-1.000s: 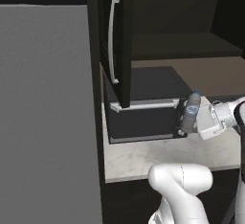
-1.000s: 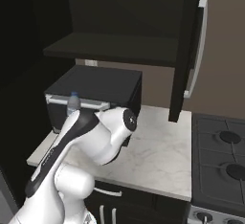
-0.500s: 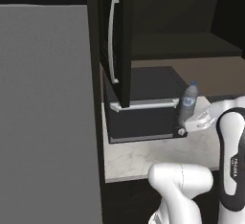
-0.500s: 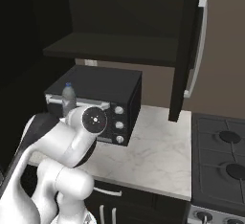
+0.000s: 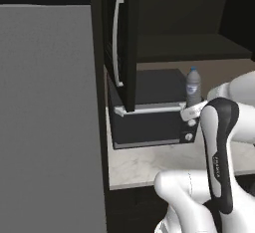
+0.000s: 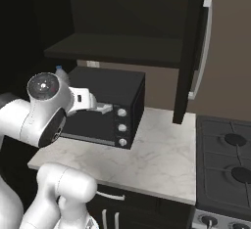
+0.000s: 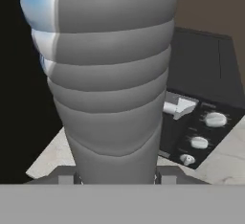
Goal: Pick the bottled water from the counter and place it in the open cabinet.
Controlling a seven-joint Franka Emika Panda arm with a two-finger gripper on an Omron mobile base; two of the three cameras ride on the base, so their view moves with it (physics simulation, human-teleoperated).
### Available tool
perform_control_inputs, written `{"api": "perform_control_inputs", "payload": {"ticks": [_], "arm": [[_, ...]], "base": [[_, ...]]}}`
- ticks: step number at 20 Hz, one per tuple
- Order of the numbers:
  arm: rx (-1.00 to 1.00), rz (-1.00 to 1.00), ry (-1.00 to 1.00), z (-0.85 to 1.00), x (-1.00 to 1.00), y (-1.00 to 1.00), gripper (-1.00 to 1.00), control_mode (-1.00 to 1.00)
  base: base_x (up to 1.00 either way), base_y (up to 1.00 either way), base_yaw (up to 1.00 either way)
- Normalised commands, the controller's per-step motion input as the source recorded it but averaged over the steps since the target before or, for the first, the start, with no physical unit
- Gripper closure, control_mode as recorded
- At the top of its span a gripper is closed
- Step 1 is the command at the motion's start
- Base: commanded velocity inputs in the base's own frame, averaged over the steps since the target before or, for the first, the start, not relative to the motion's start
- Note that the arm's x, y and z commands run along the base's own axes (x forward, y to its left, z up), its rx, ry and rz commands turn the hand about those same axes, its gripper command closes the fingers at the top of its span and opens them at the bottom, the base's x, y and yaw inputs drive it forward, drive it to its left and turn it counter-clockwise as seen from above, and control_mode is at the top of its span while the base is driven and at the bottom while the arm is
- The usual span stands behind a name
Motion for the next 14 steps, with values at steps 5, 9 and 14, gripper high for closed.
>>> {"api": "perform_control_inputs", "payload": {"ticks": [5, 9, 14], "arm": [[0.00, -0.24, -0.03, 0.49, 0.00, -0.09, 1.00, -1.00], [0.09, -0.26, -0.11, 0.11, -0.02, -0.20, 1.00, -1.00], [0.05, -0.20, -0.06, 0.17, 0.01, -0.09, 1.00, -1.00]], "base": [[0.00, 0.00, 0.00], [0.00, 0.00, 0.00], [0.00, 0.00, 0.00]]}}
